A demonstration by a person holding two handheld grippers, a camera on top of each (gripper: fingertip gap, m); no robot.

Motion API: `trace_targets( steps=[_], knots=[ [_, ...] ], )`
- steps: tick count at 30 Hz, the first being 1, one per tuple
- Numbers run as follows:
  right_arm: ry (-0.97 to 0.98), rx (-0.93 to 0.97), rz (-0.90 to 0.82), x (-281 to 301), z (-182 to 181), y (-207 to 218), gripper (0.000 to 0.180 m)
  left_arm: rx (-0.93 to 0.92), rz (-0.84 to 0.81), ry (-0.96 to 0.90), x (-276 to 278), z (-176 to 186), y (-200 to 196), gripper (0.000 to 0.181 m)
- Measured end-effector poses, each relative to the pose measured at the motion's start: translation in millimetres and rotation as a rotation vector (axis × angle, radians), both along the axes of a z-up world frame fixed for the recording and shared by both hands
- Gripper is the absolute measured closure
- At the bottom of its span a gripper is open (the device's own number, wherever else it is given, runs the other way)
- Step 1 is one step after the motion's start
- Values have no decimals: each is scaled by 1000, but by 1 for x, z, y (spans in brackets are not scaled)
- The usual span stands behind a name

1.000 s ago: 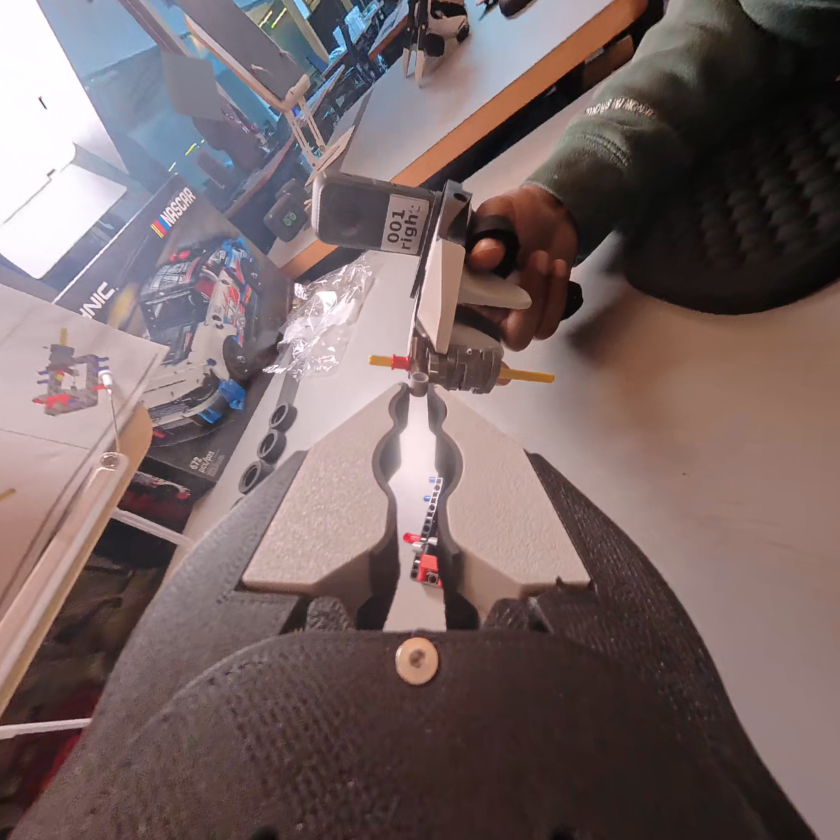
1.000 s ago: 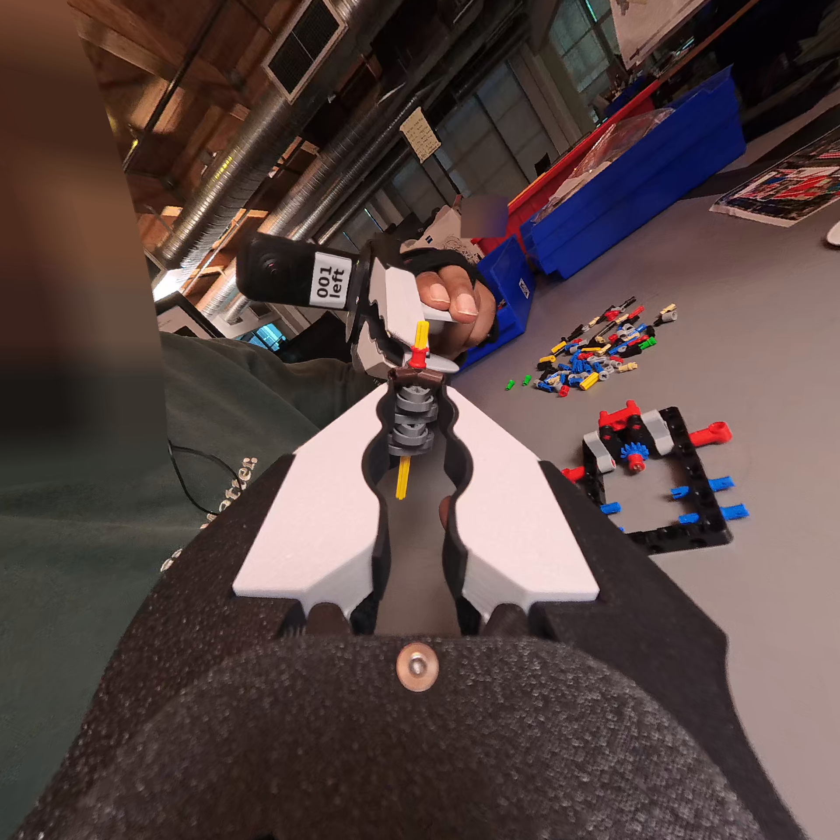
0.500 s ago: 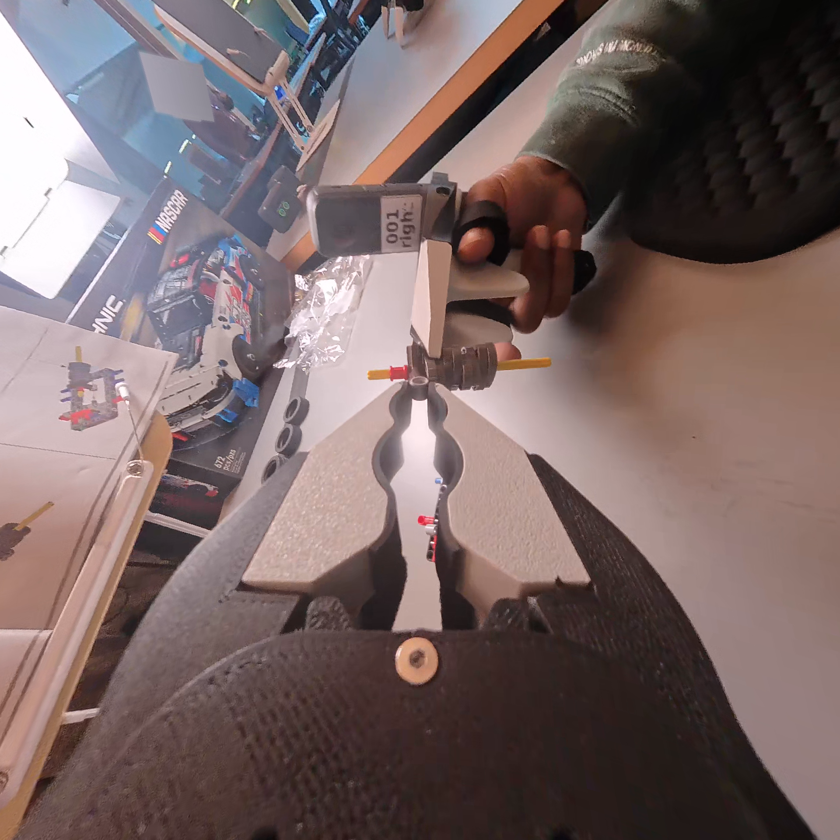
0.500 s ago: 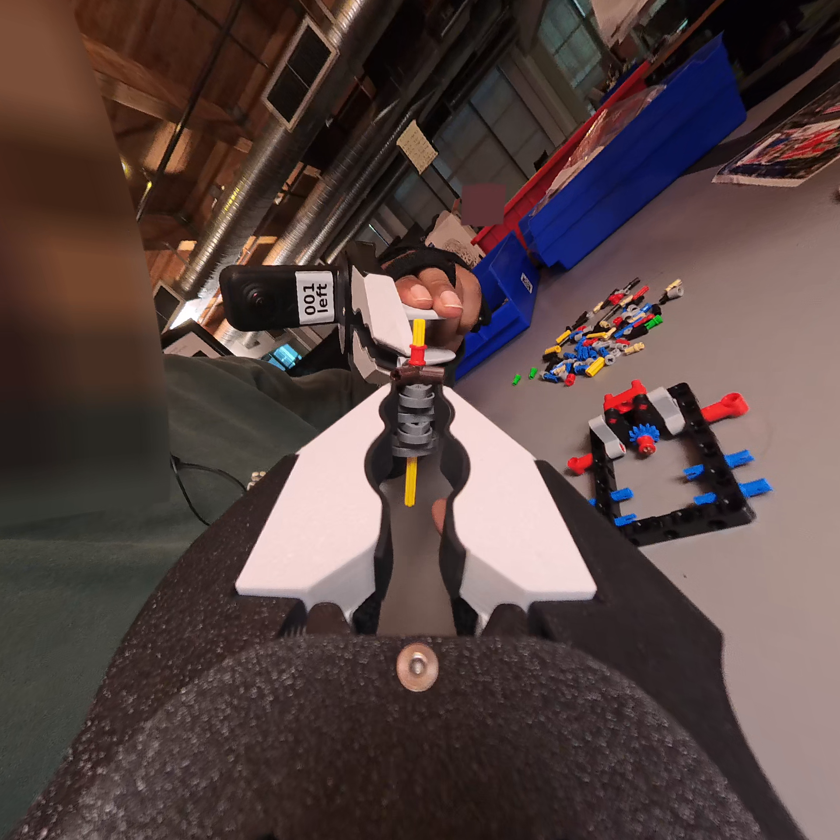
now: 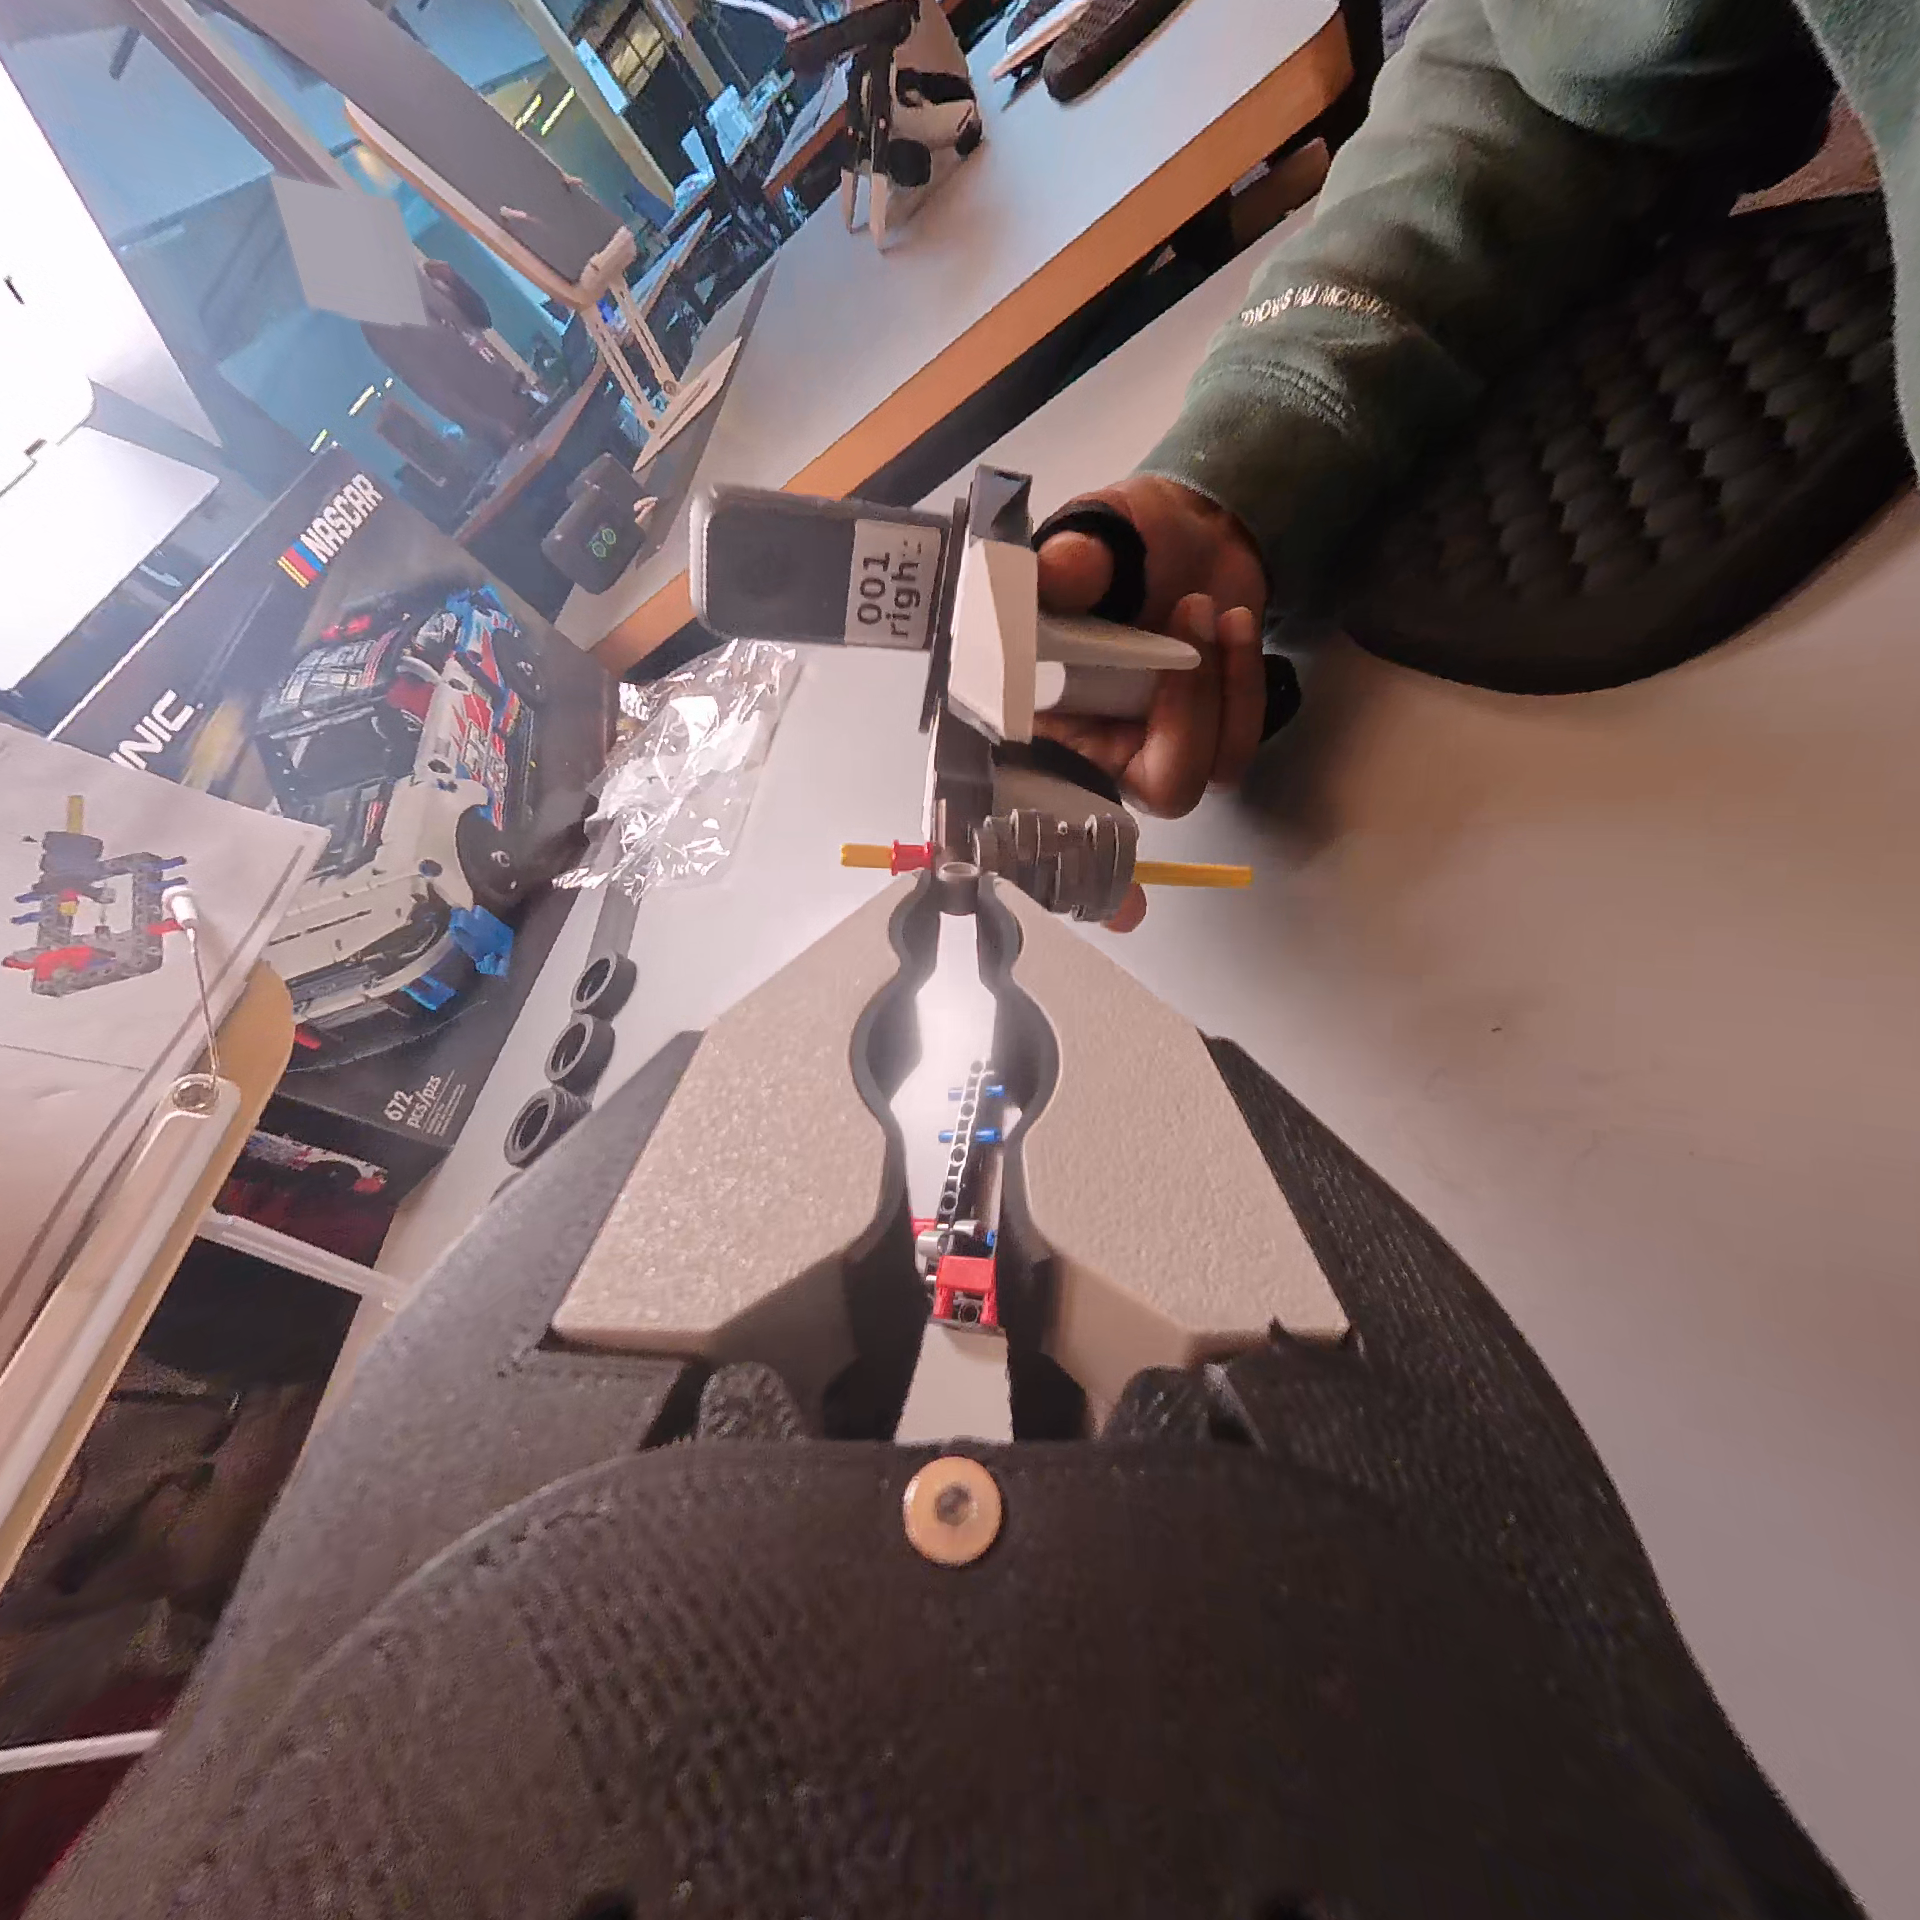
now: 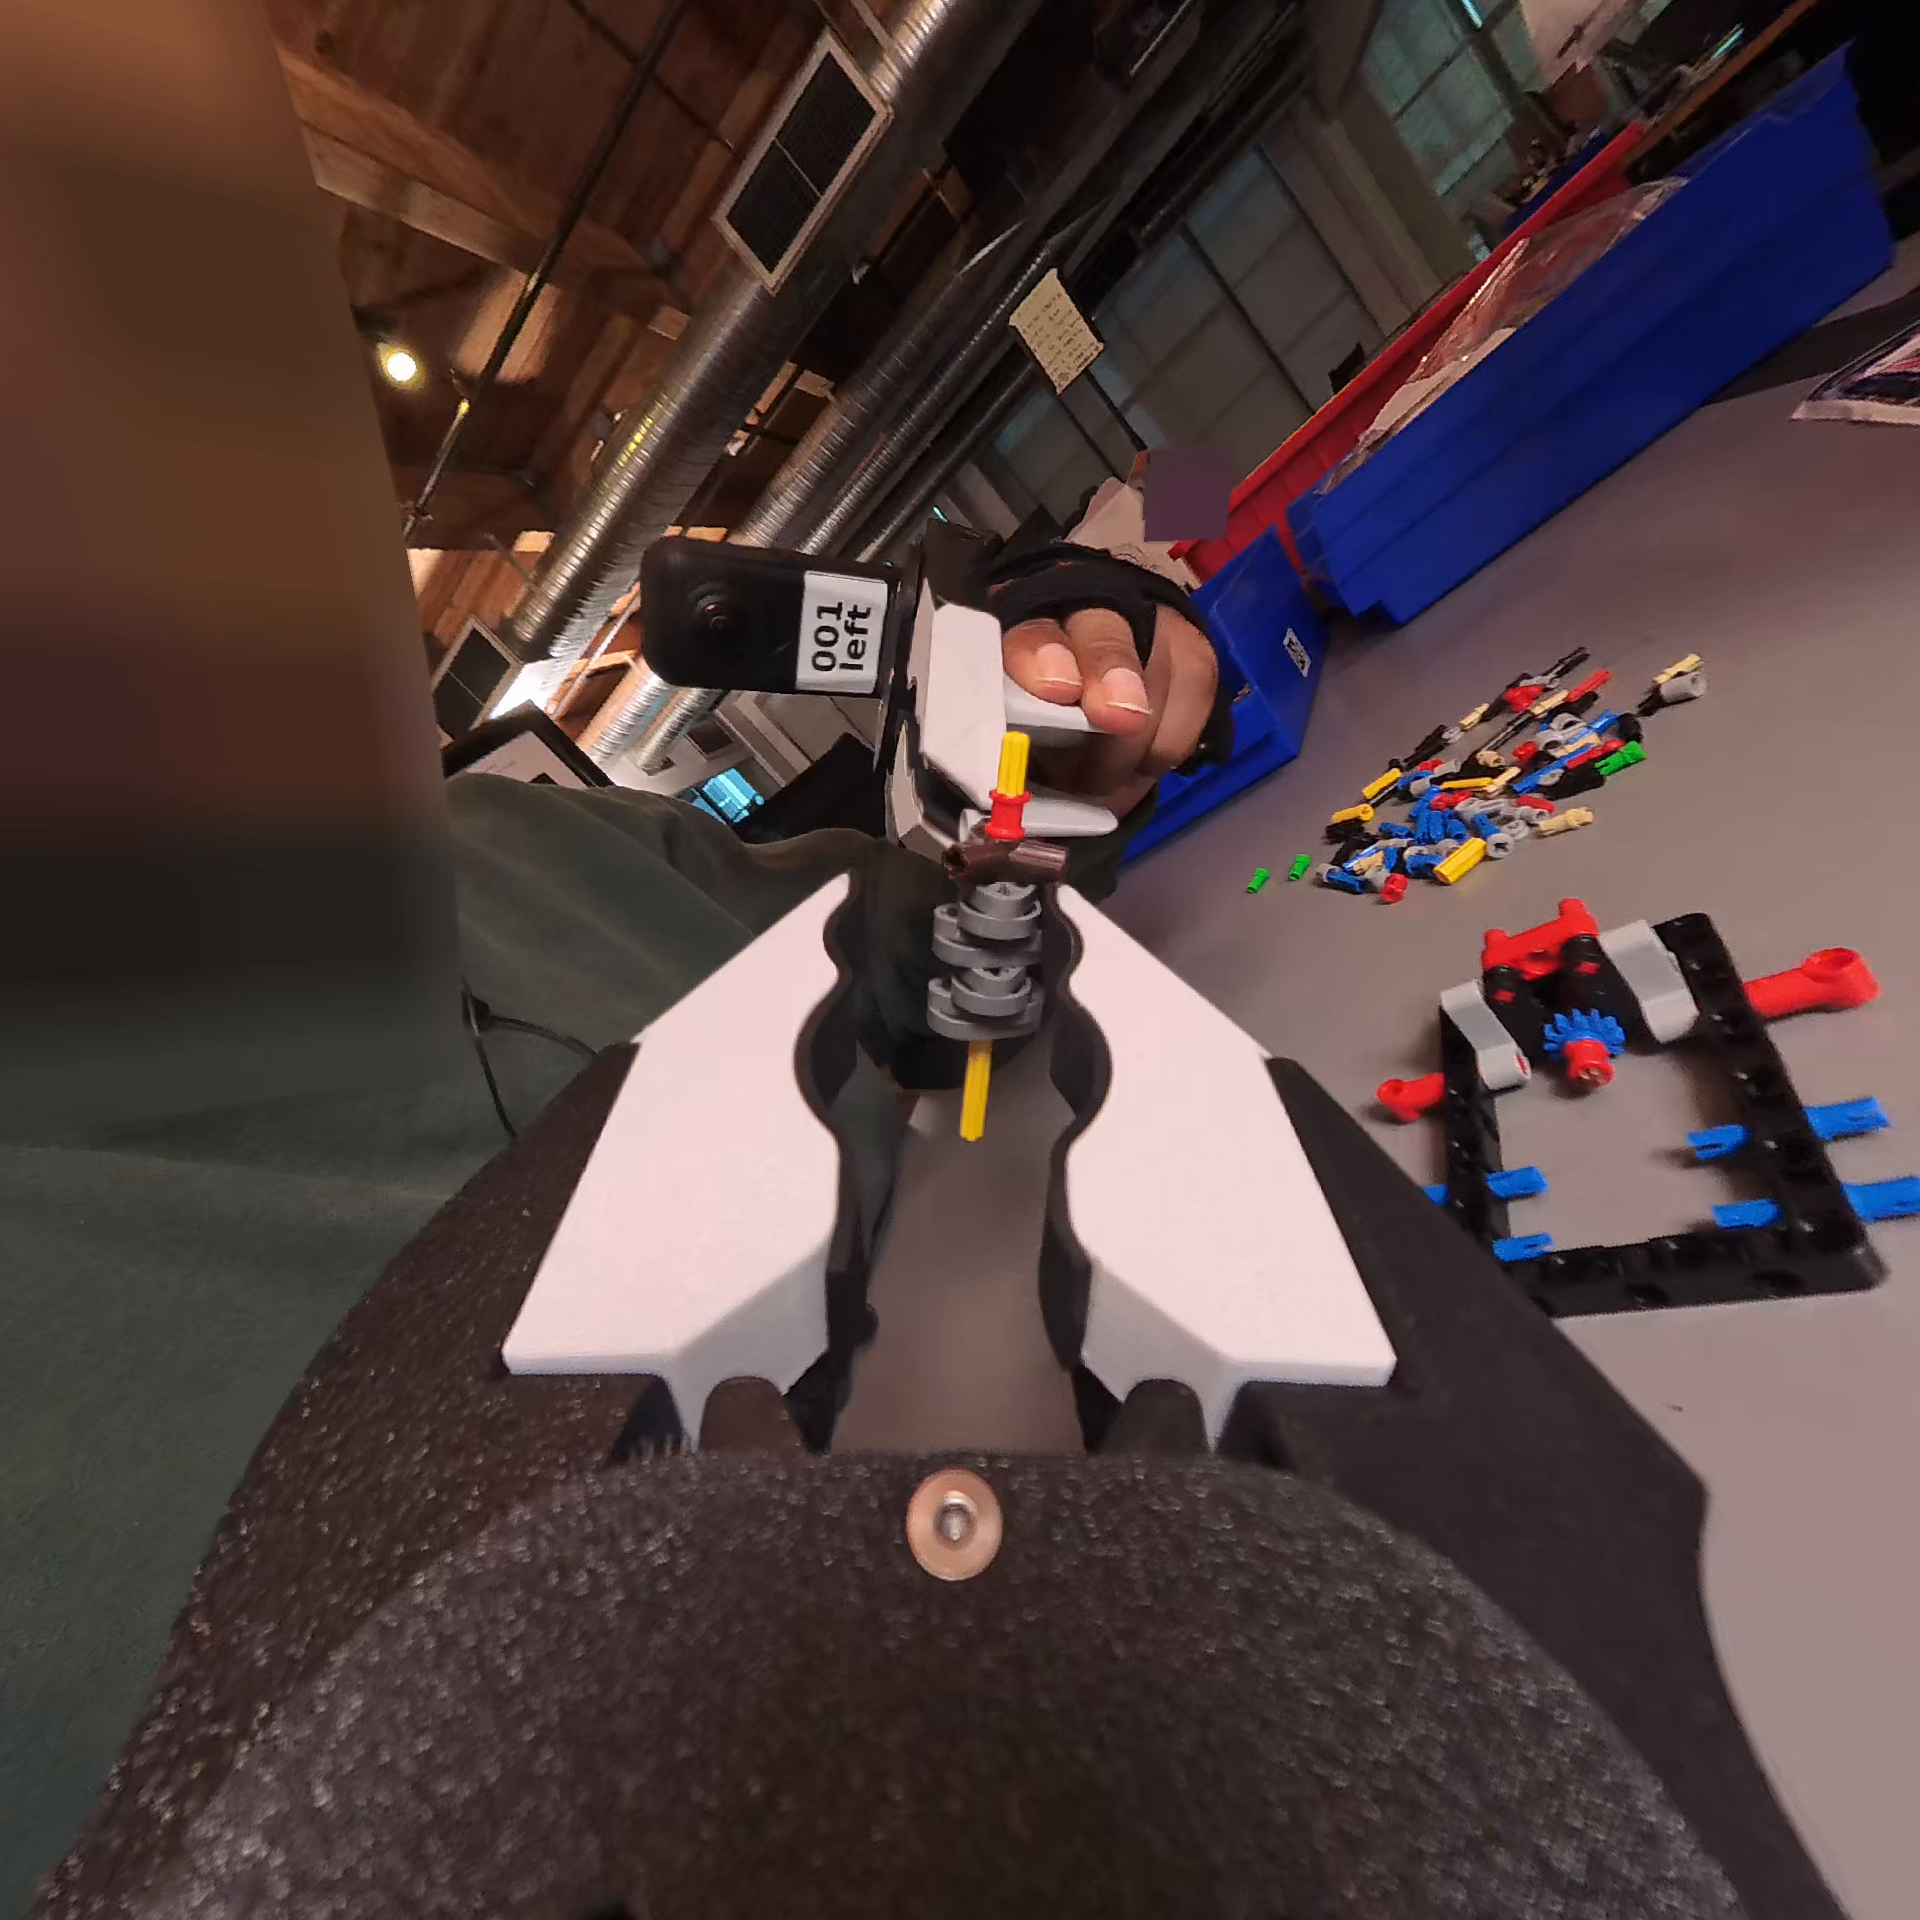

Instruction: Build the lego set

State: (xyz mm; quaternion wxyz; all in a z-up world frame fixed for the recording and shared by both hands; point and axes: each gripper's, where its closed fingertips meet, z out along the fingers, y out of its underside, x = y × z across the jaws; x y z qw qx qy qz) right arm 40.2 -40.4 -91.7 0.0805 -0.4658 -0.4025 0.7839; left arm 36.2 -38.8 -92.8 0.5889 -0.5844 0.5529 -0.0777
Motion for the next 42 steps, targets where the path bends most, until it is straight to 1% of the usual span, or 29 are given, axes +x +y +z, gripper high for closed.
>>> trace_targets(
  steps=[5, 6, 9, 10, 11, 12, 20, 25, 29, 35, 36, 37, 38, 40, 42],
  knots=[
    [16, -12, 14, 2, 6, -1, 144, 43, -10, -6, 3, 7, -3, 175],
    [12, -10, 3, 2, 5, 1, 138, 46, -16, -8, 4, 7, -4, 175],
    [16, -27, 4, 2, 6, 3, 136, 59, -32, -8, 9, 7, -6, 175],
    [19, -23, 6, 1, 6, 1, 137, 60, -39, -10, 11, 7, -7, 175],
    [21, -16, 13, 0, 7, -3, 144, 61, -45, -12, 13, 6, -8, 175],
    [22, -7, 22, -1, 7, -6, 156, 64, -47, -12, 15, 5, -8, 175],
    [0, -28, 3, -3, 6, -3, 158, 110, -21, -4, 15, 5, -5, 175],
    [-24, 19, -11, -3, 0, -4, 158, 65, -18, 39, 13, -1, -6, 175],
    [26, 37, -21, -2, 5, -5, 158, 66, -17, 24, 13, 4, -7, 175],
    [50, 25, -22, 1, 9, -4, 158, 93, -14, 16, 13, 10, -9, 175],
    [65, -1, -45, 4, 12, 3, 158, 115, 2, -7, 9, 17, -8, 175],
    [67, -47, -95, 8, 12, 22, 158, 131, 26, -51, -2, 31, -7, 175],
    [68, -28, -122, 13, 9, 31, 159, 119, 31, -81, -12, 41, -9, 175],
    [117, 58, -90, 10, 18, 11, 158, 77, 1, -93, -7, 36, -11, 175],
    [134, 120, -54, 5, 21, -4, 158, -12, -11, -193, 2, 29, -5, 175]
  ],
)
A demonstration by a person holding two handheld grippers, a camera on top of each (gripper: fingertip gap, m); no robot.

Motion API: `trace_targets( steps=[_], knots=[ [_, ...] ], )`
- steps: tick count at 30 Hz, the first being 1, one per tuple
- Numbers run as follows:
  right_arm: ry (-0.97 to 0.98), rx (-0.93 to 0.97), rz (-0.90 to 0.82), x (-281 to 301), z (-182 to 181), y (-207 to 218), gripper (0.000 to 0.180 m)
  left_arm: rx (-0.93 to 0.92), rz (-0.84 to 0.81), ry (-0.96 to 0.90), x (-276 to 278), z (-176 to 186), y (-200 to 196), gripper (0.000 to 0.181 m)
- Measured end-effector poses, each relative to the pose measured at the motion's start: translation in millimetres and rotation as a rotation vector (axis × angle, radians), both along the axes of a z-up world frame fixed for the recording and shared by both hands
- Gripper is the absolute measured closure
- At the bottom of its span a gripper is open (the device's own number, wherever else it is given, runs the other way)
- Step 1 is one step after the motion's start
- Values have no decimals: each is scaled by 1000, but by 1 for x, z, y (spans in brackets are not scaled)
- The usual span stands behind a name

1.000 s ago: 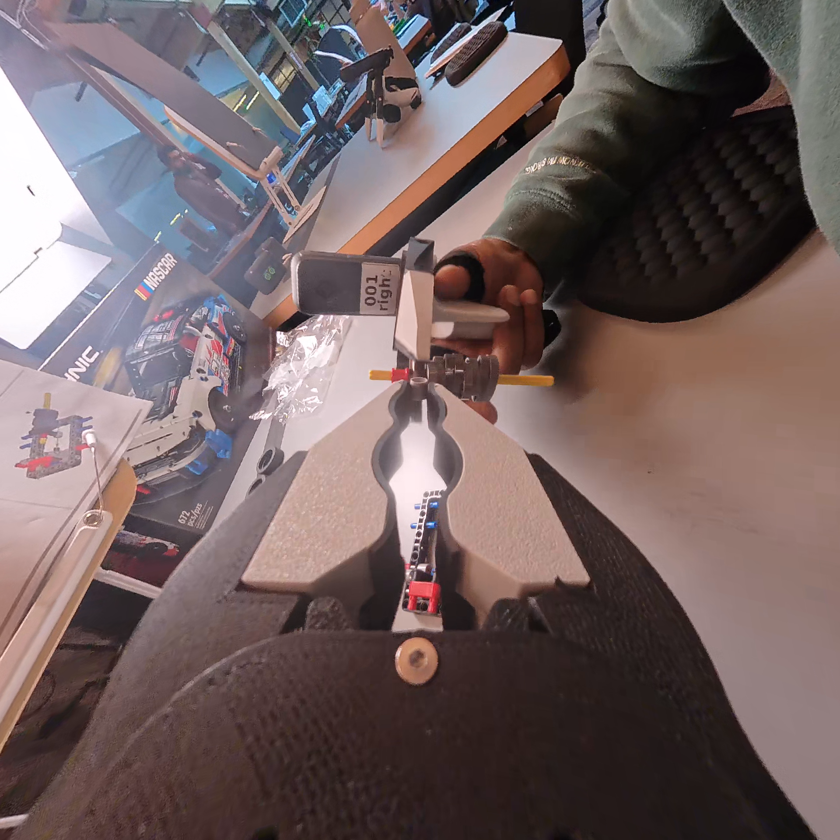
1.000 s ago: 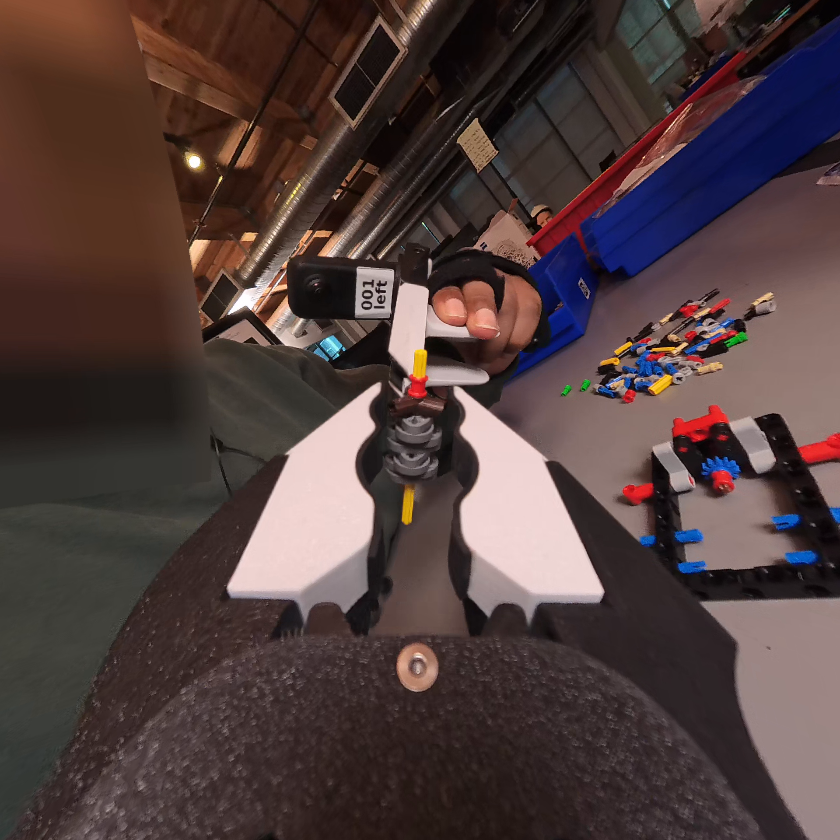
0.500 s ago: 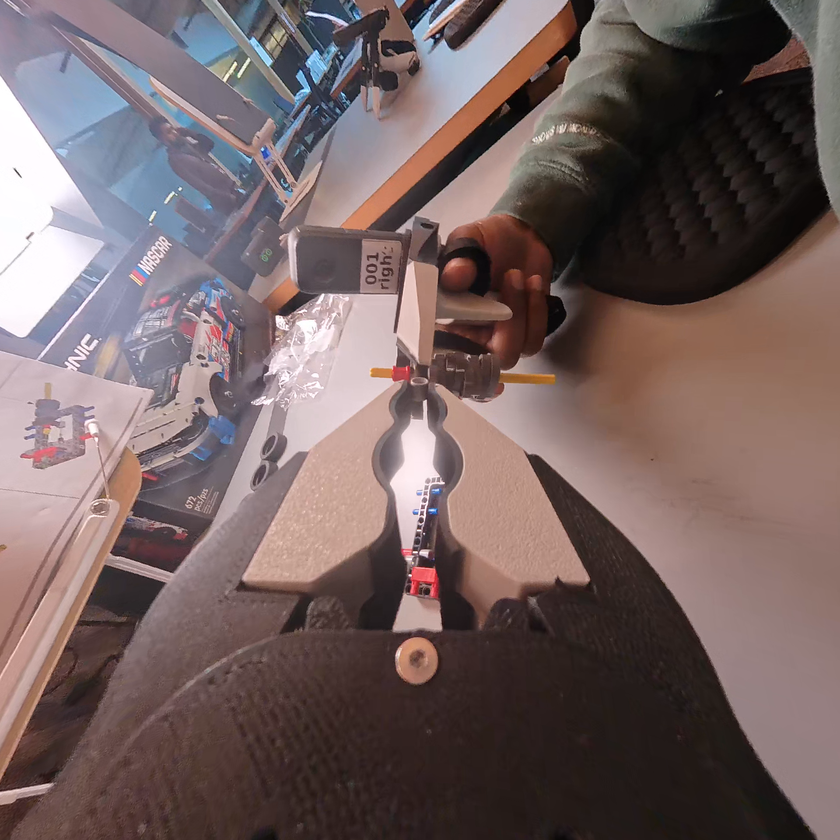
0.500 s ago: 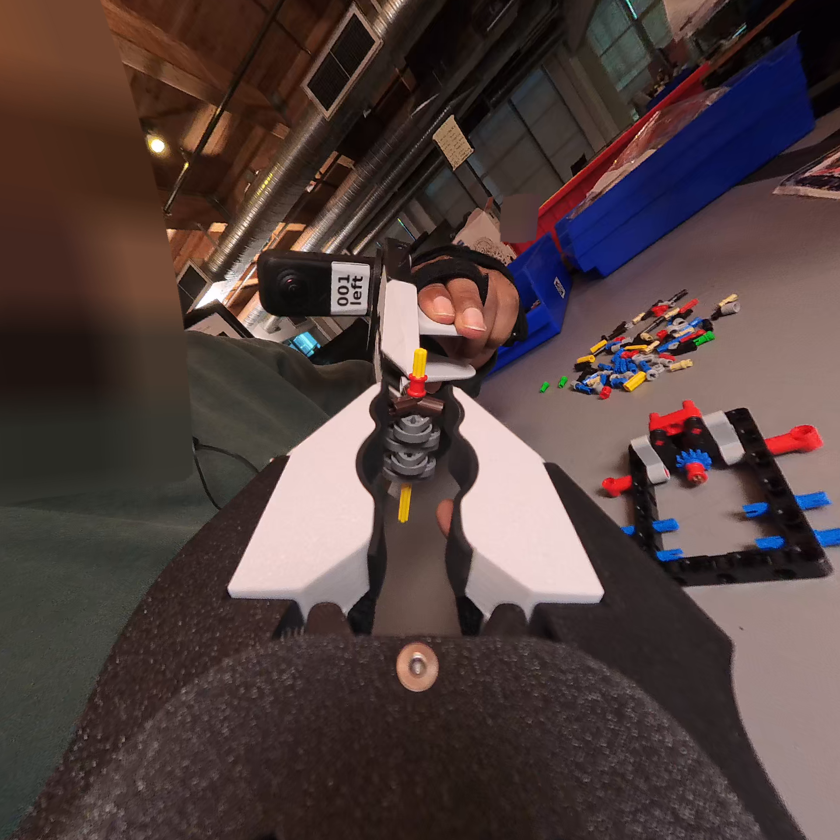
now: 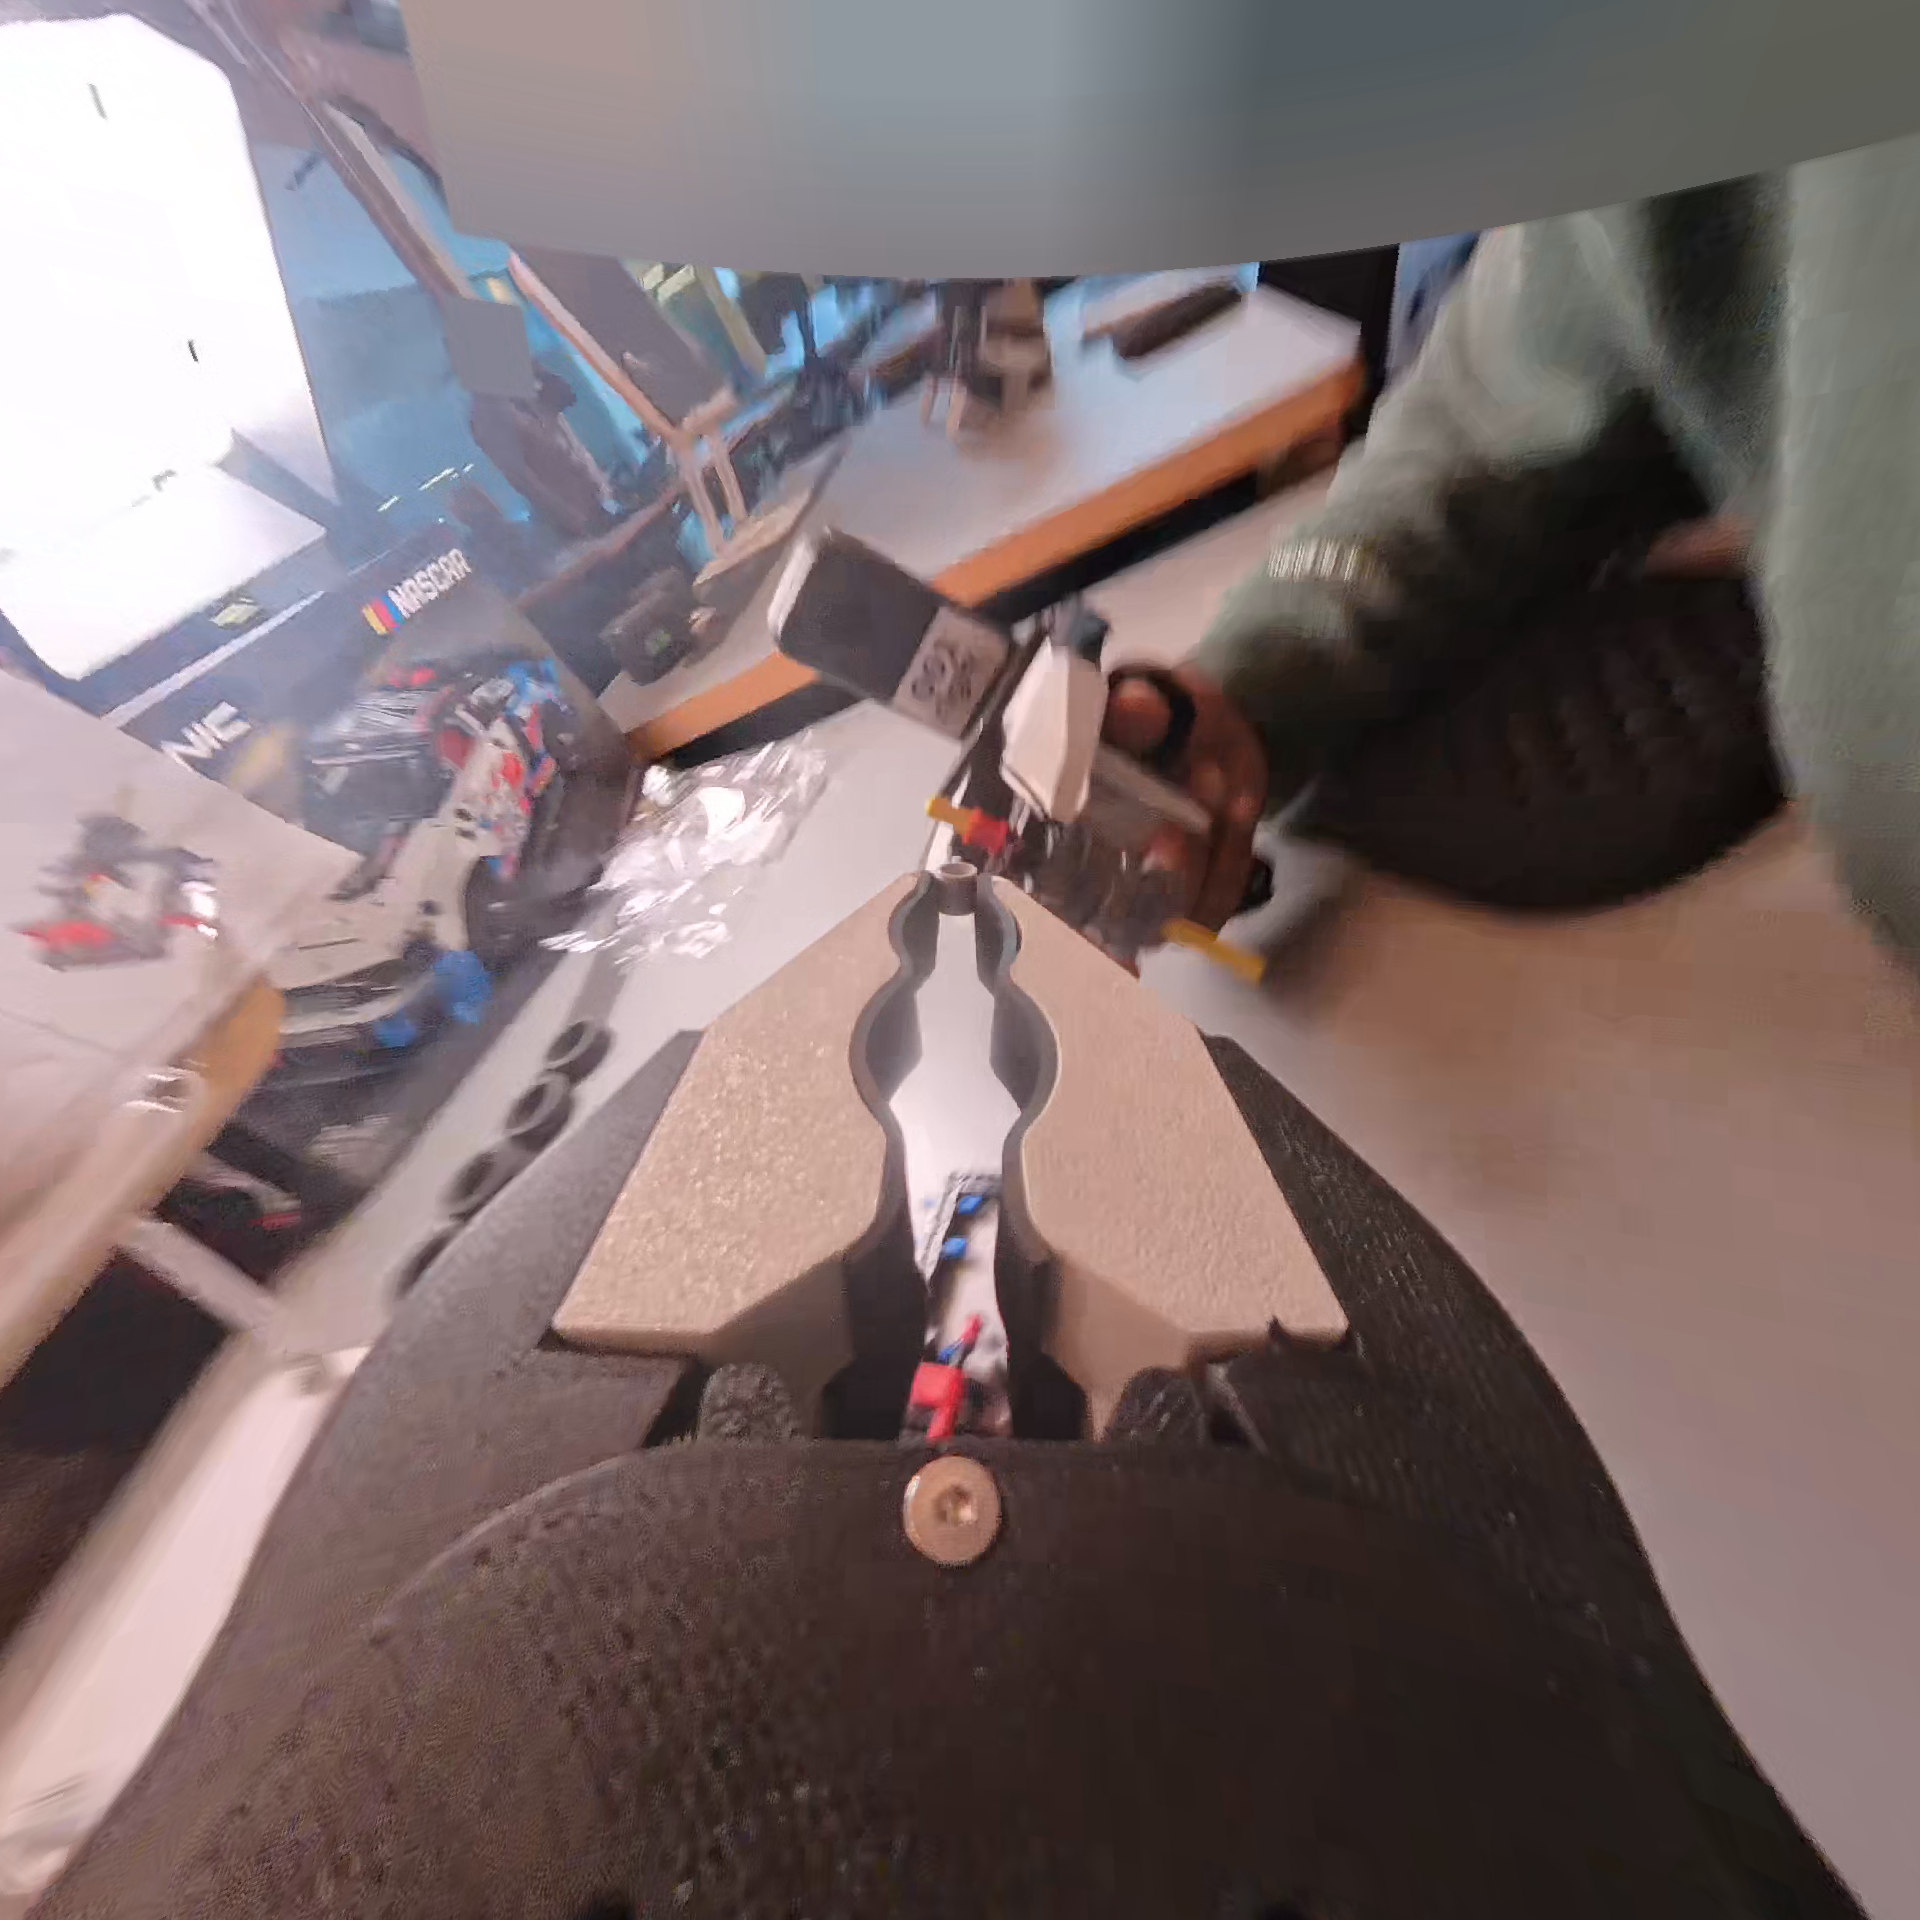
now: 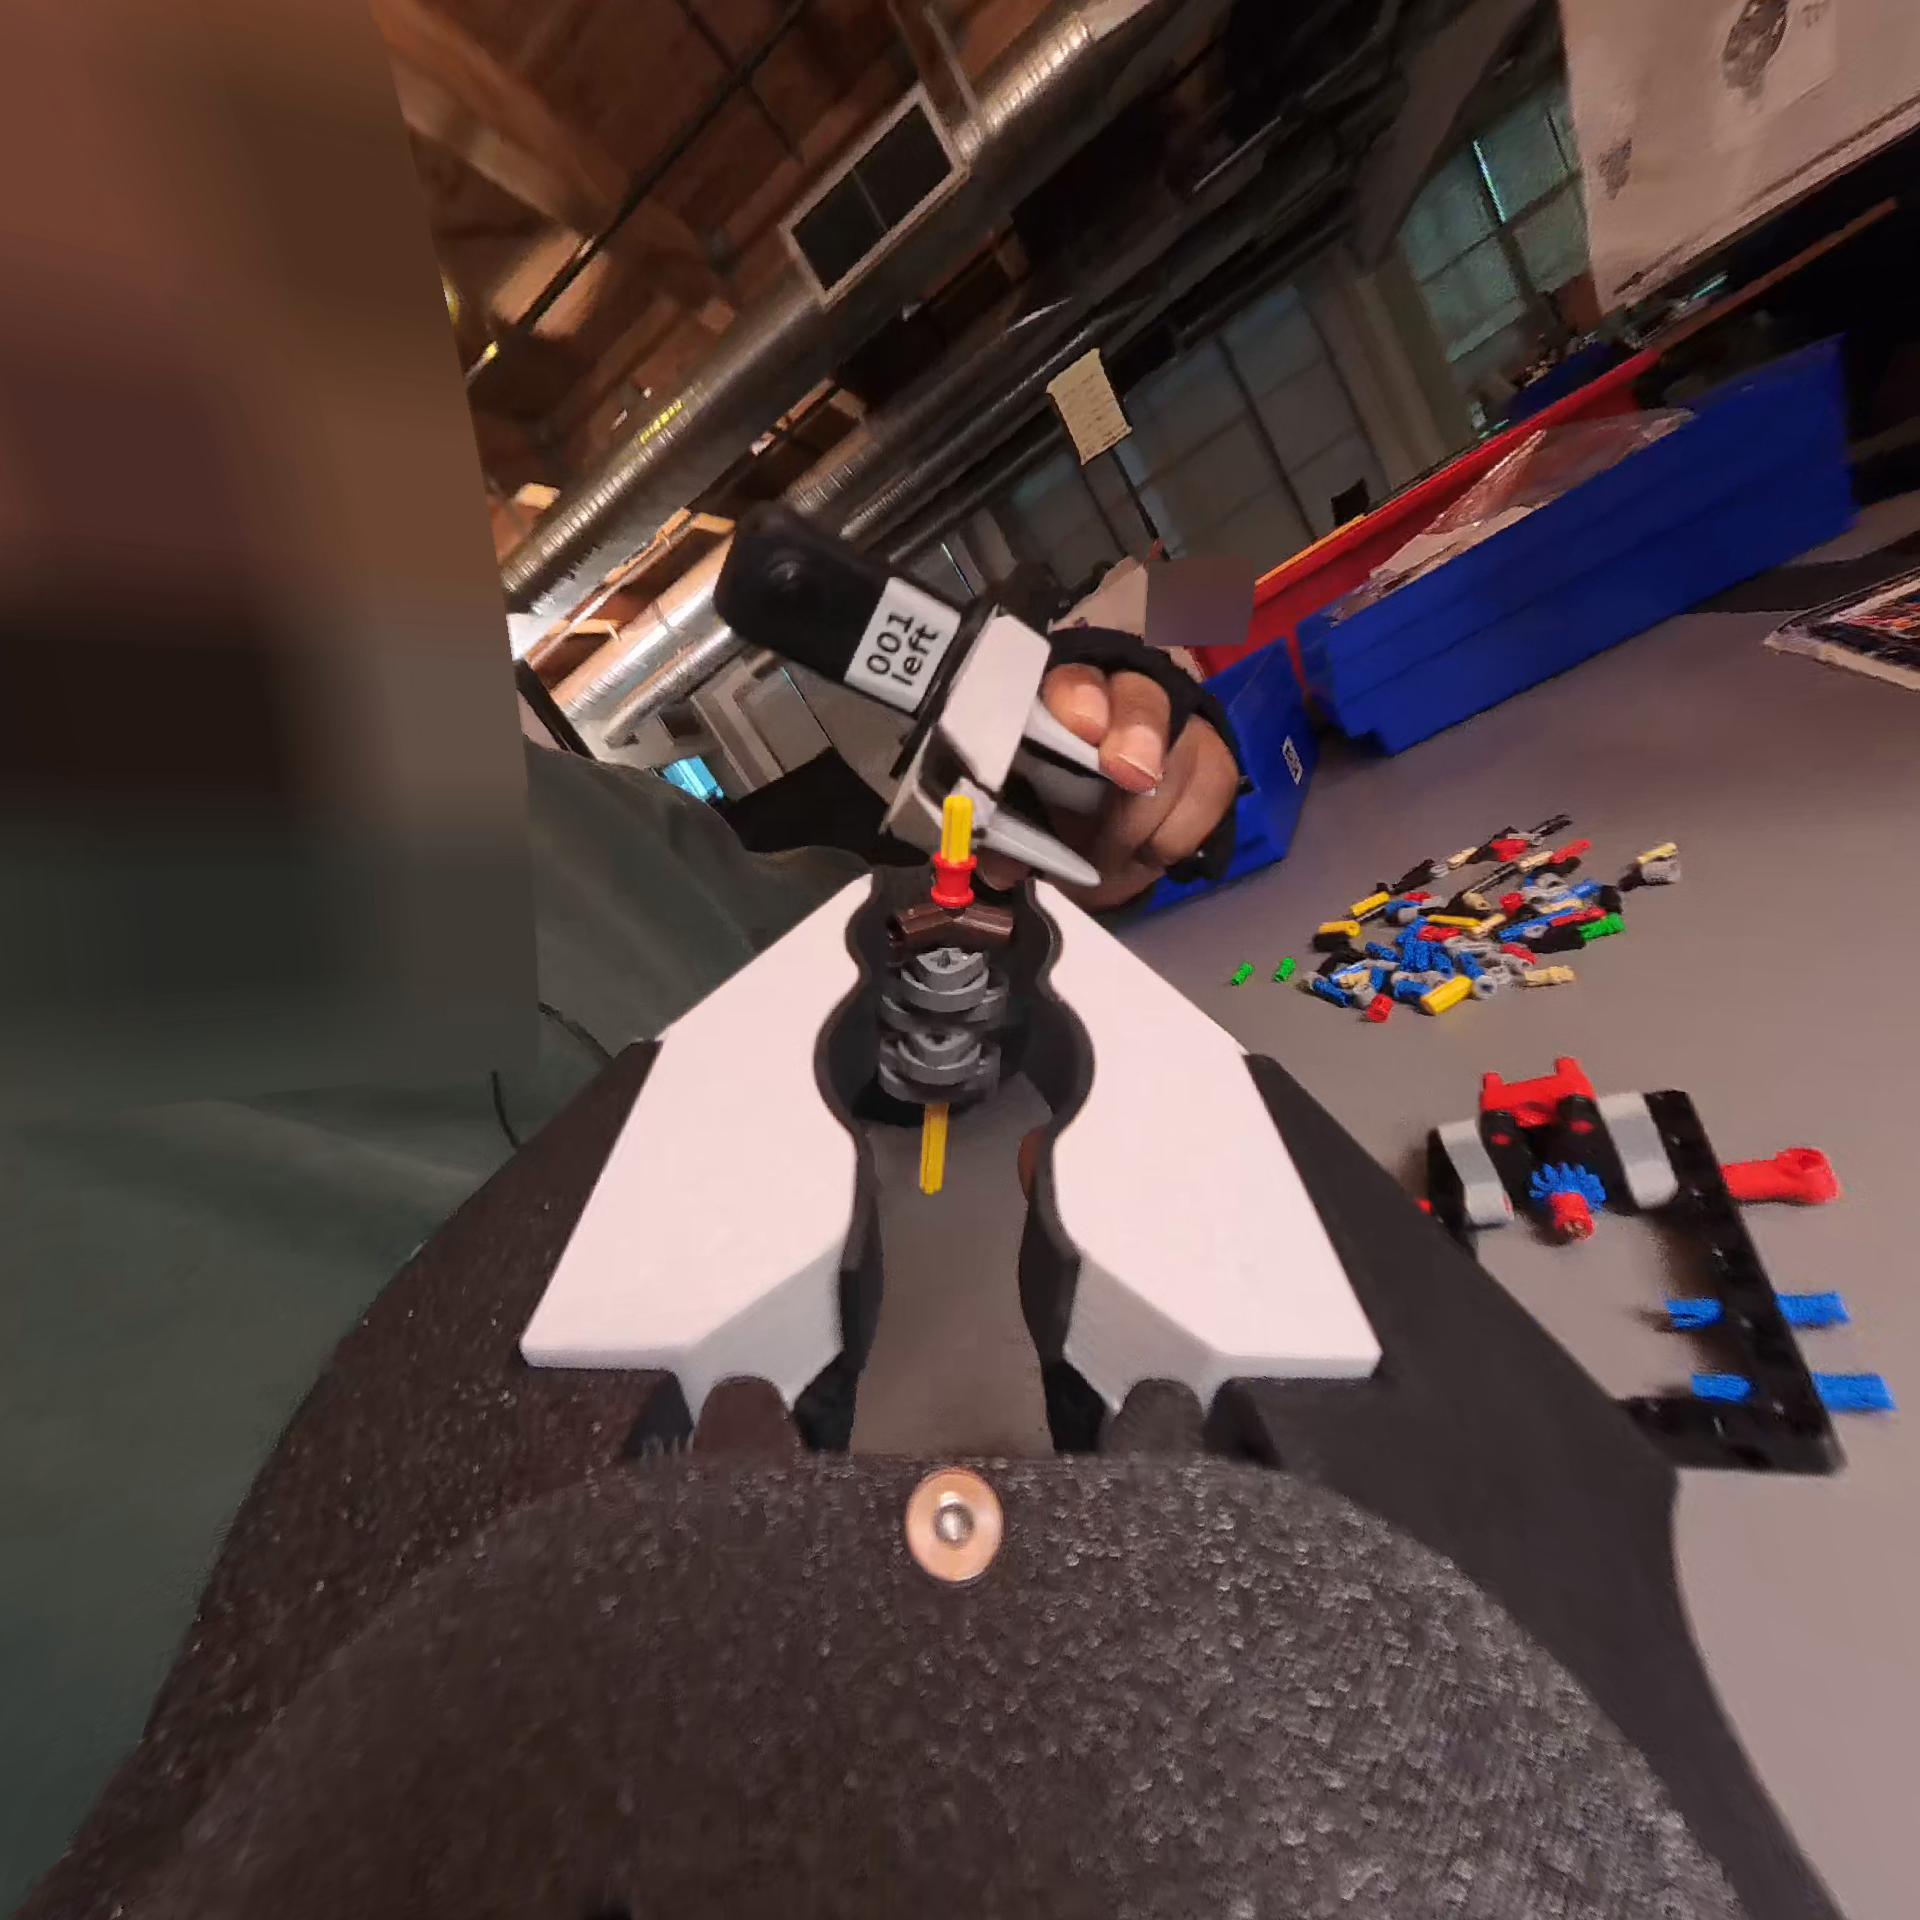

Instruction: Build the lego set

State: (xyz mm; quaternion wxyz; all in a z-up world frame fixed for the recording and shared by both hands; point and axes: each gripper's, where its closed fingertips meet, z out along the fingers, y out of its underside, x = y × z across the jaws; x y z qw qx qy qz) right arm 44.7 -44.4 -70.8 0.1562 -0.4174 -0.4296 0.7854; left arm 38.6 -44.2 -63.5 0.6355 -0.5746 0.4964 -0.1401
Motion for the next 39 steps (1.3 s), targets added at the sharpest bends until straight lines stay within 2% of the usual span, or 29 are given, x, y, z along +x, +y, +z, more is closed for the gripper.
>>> trace_targets(
  steps=[2, 4, 9, 14, 29, 33, 39],
  knots=[
    [25, -19, -26, 1, 4, 6, 158, -122, -42, -206, -5, 11, 3, 176],
    [44, 31, -77, 3, 6, 9, 158, -207, -65, -333, -12, 15, 5, 176],
    [119, 153, -198, 8, 18, 15, 158, -386, -147, -508, -2, 14, 5, 176],
    [130, 268, -247, 11, 17, 16, 157, -524, -192, -630, 8, 12, 6, 176],
    [107, 404, -303, 4, 9, 12, 158, -605, -173, -647, 16, 3, 9, 175],
    [60, 505, -348, 1, 2, 15, 157, -626, -135, -613, 13, -2, 12, 175],
    [-62, 740, -325, -1, -21, 12, 158, -718, -108, -478, 13, -17, 9, 176]
  ],
)
